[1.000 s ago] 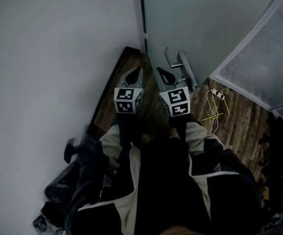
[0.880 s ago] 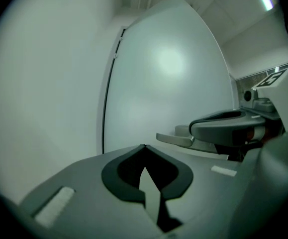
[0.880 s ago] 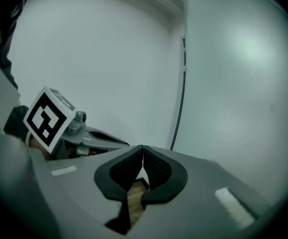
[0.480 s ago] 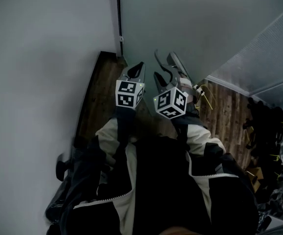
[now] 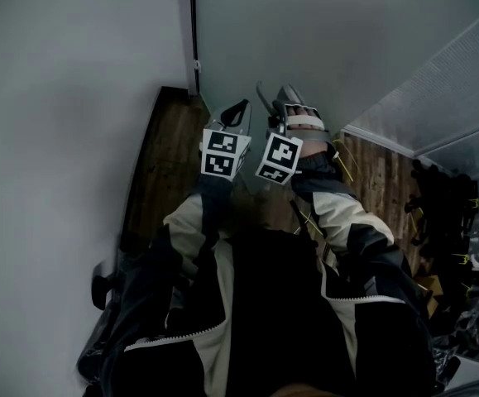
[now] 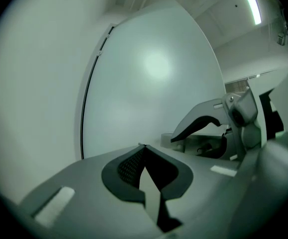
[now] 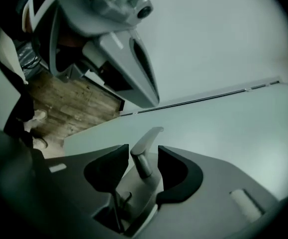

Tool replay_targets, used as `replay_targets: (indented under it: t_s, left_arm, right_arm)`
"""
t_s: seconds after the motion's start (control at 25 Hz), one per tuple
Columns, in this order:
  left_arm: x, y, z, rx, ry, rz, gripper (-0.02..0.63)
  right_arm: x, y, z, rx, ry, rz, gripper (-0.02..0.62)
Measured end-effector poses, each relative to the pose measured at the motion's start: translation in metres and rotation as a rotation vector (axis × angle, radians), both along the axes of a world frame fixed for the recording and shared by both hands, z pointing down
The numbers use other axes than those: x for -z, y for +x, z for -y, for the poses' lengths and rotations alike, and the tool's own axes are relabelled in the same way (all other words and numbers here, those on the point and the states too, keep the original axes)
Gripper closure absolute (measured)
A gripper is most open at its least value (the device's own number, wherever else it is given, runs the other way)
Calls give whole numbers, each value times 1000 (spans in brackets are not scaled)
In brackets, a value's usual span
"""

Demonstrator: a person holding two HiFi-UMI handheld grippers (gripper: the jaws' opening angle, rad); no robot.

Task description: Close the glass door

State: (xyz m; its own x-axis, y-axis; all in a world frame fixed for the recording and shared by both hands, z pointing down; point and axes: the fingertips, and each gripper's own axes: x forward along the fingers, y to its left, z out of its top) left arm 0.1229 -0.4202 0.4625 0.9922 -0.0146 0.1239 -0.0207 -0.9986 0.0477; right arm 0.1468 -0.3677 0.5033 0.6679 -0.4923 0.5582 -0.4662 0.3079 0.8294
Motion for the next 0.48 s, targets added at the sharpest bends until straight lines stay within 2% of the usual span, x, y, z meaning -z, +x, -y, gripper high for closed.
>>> replay_targets:
  t_s: [0.12,0.16,0.48]
  left_arm:
    - [0,2,-1,0,-5,8,601]
    - [0,3,-3,-4,-5,9,601]
    - [2,0,-1,-8,-14,1,601]
  right_arm:
    - [-11,10,-2,-1,-60,-29,423]
    - [-12,13,-3,-6,-60,-32,462]
    - [-12,23,-8,-14,-54,-20,462]
